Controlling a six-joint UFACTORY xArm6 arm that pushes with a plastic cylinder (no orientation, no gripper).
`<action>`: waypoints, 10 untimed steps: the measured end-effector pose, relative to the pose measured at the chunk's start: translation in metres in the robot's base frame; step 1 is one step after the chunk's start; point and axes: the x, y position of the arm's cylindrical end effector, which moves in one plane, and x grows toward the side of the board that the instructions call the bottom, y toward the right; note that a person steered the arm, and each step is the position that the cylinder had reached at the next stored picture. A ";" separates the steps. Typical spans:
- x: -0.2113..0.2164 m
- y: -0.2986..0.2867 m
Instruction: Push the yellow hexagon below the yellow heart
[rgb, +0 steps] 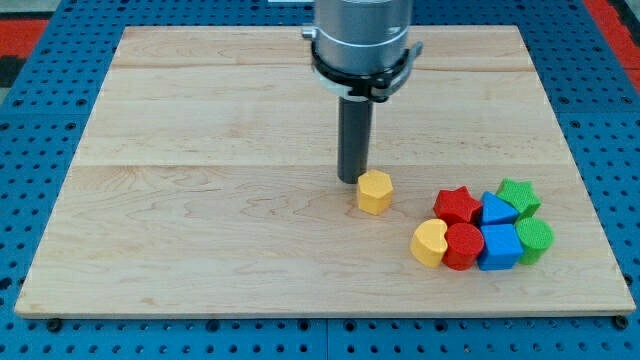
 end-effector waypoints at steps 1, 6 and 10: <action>0.005 0.005; 0.031 0.013; 0.069 0.008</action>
